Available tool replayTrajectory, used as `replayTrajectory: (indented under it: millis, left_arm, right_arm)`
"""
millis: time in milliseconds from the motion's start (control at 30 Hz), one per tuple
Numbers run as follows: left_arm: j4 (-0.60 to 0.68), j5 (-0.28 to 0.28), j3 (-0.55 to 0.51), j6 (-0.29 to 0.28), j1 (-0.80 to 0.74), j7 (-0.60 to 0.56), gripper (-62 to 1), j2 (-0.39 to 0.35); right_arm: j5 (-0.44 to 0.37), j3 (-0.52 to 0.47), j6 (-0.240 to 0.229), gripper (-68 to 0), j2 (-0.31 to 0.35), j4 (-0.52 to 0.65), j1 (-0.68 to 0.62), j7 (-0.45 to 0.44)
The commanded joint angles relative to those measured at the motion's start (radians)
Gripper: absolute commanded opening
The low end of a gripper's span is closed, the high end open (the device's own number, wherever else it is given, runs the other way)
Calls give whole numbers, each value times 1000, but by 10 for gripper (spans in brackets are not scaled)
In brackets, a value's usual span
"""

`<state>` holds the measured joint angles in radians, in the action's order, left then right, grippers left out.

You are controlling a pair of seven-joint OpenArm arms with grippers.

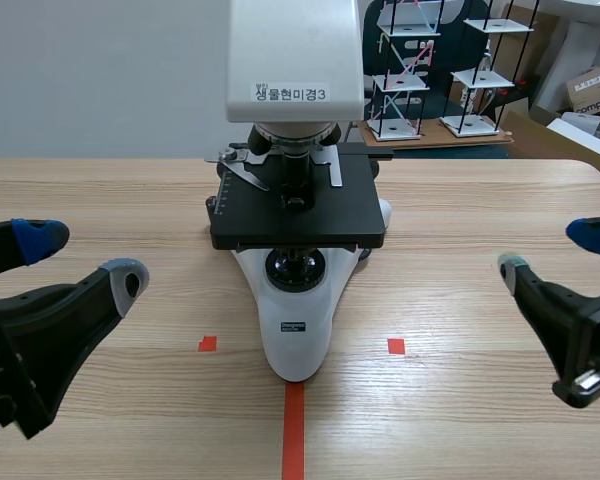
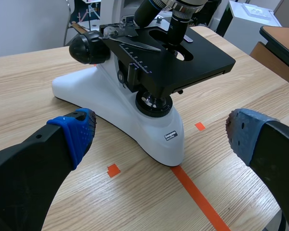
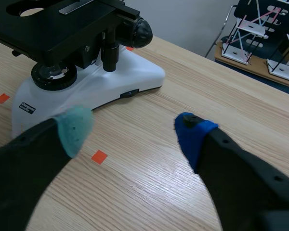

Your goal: Point at the stage knob

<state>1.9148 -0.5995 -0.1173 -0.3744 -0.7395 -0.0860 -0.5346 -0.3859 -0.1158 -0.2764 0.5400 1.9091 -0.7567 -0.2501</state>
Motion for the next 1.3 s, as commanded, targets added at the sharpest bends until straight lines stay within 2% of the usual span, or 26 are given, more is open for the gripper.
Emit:
replayTrajectory:
  millis: [0, 67, 133, 233, 400, 500, 667, 900, 1033, 1267]
  left_arm:
    - [12, -6, -4, -2, -5, -18, -43, 5]
    - [12, -6, -4, -2, -5, -18, -43, 5]
    - [12, -6, -4, -2, -5, -18, -43, 5]
    - [12, -6, -4, -2, -5, -18, -43, 5]
    - [12, -6, -4, -2, -5, -17, -43, 5]
    - [12, -6, -4, -2, -5, -17, -43, 5]
    - [12, -6, -4, -2, -5, -17, -43, 5]
    - [12, -6, -4, -2, -5, -17, -43, 5]
    - [12, -6, -4, -2, -5, -17, -43, 5]
    - [12, -6, -4, -2, -5, -17, -43, 5]
  right_arm:
    - [-8, -8, 0, -427, 3, 3, 27, -17]
    - [-7, -8, 0, -562, 2, -14, 49, -11]
    - [-8, -7, 0, -651, -3, -42, 84, -11]
    - [-8, -7, -7, -655, -28, -93, 142, -11]
    - [-6, 28, -45, -672, -54, -206, 233, -38]
    - [26, 68, -84, -672, -64, -283, 299, -80]
    - [101, 136, -93, -677, -93, -410, 413, -149]
    - [174, 204, -95, -677, -153, -612, 579, -169]
    - [201, 238, -115, -677, -173, -740, 671, -235]
    - [278, 300, -114, -677, -195, -873, 808, -311]
